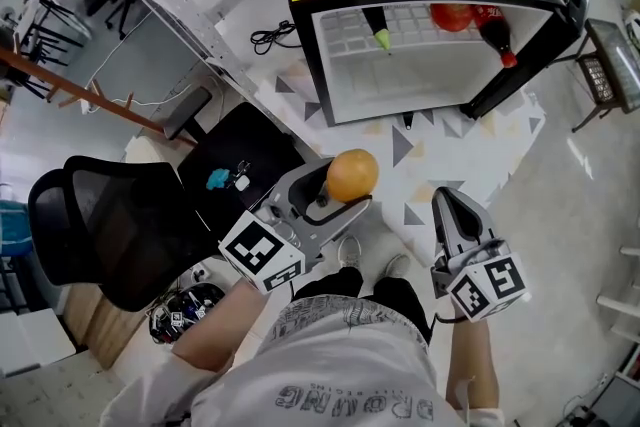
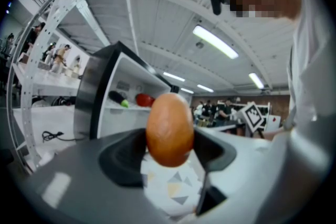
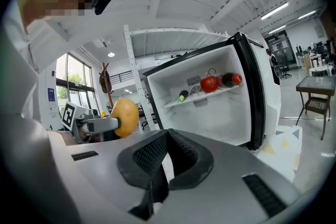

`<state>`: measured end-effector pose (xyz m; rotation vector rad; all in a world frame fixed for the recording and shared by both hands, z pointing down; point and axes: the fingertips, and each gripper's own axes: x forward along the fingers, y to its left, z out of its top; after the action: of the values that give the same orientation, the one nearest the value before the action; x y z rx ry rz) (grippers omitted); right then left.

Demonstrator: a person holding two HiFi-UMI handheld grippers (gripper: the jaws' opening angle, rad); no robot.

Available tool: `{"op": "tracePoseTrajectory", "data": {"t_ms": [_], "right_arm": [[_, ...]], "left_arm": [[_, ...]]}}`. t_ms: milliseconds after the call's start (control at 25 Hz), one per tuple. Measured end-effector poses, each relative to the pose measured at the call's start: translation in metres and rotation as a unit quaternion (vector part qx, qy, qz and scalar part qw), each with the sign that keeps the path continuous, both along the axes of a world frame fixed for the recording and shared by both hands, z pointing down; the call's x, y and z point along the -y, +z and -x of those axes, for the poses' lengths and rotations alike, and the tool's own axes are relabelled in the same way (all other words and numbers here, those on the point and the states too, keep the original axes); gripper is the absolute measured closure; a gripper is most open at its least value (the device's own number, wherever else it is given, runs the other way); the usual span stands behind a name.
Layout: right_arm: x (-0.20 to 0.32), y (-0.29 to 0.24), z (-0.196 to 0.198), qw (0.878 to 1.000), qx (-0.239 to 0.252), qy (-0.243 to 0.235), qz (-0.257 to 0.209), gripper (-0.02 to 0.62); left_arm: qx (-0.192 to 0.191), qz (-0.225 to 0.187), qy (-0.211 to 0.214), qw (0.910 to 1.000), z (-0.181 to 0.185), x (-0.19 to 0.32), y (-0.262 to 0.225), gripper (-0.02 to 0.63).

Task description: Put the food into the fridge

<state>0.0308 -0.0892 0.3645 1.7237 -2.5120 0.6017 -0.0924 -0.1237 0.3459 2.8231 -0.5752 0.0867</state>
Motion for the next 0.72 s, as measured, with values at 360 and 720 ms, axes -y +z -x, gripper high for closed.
{"op": "tracePoseTrajectory", "data": {"t_ms": [360, 720], "right_arm": [[0.016, 0.004, -0.016, 1.0, 0.01, 0.0, -0.003, 0.594], [0.04, 0.012, -0.049, 1.0, 0.025, -0.011, -0.009, 0.594]], "left_arm": [[0.013, -0.001, -0.005, 0.9999, -0.018, 0.016, 0.009, 0.322], [0.043, -0.002, -0.013, 0.999, -0.059, 0.043, 0.026, 0.322]]}}
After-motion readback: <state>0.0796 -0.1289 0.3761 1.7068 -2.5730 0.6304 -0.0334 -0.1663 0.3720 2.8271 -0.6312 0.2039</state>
